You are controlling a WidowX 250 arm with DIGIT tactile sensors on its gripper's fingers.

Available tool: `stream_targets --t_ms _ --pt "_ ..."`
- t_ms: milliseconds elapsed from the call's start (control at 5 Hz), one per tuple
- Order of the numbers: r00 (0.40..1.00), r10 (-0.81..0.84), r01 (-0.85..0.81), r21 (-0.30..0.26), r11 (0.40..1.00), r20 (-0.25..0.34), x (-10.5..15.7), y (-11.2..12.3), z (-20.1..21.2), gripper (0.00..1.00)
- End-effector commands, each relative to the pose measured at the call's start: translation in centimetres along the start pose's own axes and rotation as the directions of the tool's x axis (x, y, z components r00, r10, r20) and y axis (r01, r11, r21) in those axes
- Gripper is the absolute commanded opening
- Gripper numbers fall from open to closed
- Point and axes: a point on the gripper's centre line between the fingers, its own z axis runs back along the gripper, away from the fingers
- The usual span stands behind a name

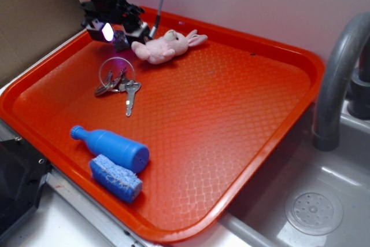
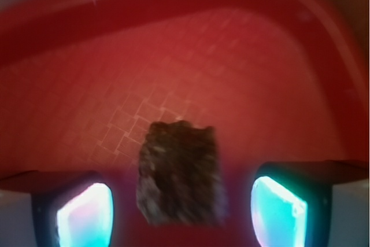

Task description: Grab the rock.

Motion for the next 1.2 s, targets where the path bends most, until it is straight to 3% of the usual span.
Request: stream_targets --t_ms 0,400,600,800,1000 --pt "0.999 -0.032 0.032 0.005 0.999 0.043 0.6 0.0 0.7 0.0" --pt "0.999 -0.041 0.04 0.025 0.999 0.024 0.0 0.4 3.3 0.0" --pt "0.999 -0.014 0.011 0.072 0.997 0.046 -1.0 -1.4 8.6 0.0" --pt "0.997 -0.055 0.054 0.024 0.998 0.062 -2.8 -4.0 14.2 0.0" --pt "0.99 -0.128 0.133 -0.083 0.988 0.065 -5.6 -6.8 20.2 0.0"
